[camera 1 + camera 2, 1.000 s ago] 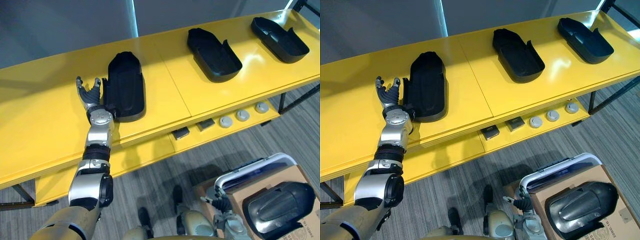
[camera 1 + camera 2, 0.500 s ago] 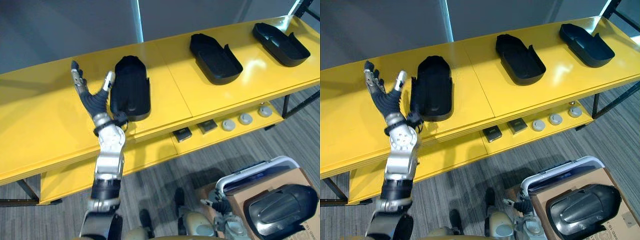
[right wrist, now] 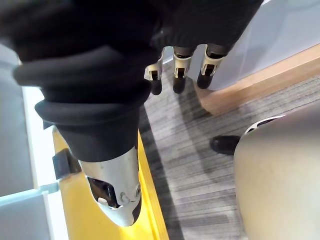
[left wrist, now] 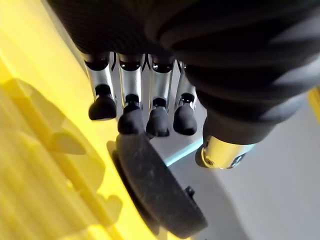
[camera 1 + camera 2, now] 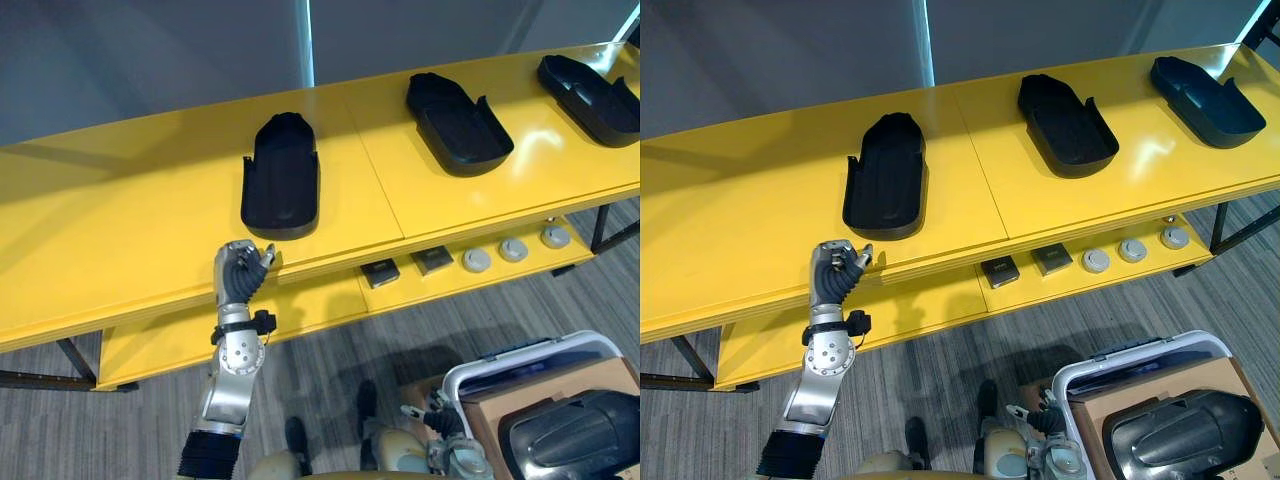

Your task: Walk over and take plastic housings, then place them on the shelf

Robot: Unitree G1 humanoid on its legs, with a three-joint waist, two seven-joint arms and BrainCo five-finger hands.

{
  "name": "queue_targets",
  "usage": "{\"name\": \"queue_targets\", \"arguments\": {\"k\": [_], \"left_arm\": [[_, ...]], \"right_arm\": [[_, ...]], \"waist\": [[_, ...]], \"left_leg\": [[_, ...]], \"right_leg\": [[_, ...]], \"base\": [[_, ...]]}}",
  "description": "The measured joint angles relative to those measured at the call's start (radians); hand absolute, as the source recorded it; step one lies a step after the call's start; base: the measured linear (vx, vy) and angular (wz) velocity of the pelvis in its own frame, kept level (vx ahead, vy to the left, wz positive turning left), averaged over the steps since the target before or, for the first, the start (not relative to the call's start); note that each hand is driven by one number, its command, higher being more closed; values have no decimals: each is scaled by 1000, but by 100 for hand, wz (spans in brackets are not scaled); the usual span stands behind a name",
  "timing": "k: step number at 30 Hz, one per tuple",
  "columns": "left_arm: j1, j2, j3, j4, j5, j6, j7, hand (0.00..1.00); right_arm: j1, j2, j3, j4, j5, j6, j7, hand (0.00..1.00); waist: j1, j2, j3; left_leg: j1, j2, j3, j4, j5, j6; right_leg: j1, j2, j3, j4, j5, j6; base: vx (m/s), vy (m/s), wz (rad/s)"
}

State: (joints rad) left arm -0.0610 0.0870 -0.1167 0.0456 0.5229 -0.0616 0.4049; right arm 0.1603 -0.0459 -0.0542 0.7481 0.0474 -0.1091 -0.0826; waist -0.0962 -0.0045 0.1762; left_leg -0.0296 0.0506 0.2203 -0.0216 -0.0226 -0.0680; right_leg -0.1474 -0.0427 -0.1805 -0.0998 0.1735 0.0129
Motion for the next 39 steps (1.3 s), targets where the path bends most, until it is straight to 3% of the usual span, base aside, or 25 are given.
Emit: {"name": "queue_targets", "arguments": {"k": [7,16,20,25,27,31,33,36,39], "left_arm": [[-148,28,-31,87,41,20,-11,100],[-288,63,-50,174,79,46,-11,100],[-333,69,-51,209,79,57,-12,100],[-330,72,-52,204,78,58,-11,100],[-292,60,-61,101,71,58,-11,100],[-193,32,-74,-197,16,-2,-5,100],[-138,26,-29,-329,-67,-56,6,100],[-79,2,96,-429,-161,-104,25,100],[13,-4,359,-470,-326,-159,76,100]], "right_arm": [[-15,-2,25,0,-1,1,0,0],[-42,0,25,0,0,2,0,0],[-44,0,25,0,0,2,0,0],[-44,0,24,0,0,2,0,0],[-42,0,22,4,1,2,-1,0],[-40,0,14,23,2,3,-4,0],[-36,-4,12,29,1,3,-5,0],[-37,-15,11,50,1,3,-5,0],[-38,-26,11,63,-1,10,-5,0]], "waist": [[-7,0,-2],[-54,0,-1],[-55,0,-1],[-54,1,-1],[-52,1,-1],[-48,5,-1],[-28,15,-2],[-1,29,-8],[13,40,-15]], "left_leg": [[-15,-2,20,-9,1,1],[-37,-2,33,-11,3,6],[-37,-1,42,-11,3,6],[-36,-2,45,-10,3,6],[-40,-1,43,-5,2,8],[-36,-1,30,3,0,10],[-13,1,20,5,0,11],[-7,0,1,6,-3,13],[10,0,-41,4,-10,14]], "right_leg": [[-30,2,16,0,5,-5],[-59,5,26,0,7,-7],[-62,6,34,0,8,-8],[-62,6,39,0,10,-9],[-63,6,40,0,10,-9],[-48,4,28,1,9,-9],[-20,4,18,1,8,-8],[3,0,3,1,5,-6],[44,-4,-39,0,-16,-1]], "base": [[23,25,-8],[22,23,-5],[6,18,-5],[-1,4,-1],[0,0,0],[9,16,10],[5,21,15],[-28,22,22],[-30,26,43]]}}
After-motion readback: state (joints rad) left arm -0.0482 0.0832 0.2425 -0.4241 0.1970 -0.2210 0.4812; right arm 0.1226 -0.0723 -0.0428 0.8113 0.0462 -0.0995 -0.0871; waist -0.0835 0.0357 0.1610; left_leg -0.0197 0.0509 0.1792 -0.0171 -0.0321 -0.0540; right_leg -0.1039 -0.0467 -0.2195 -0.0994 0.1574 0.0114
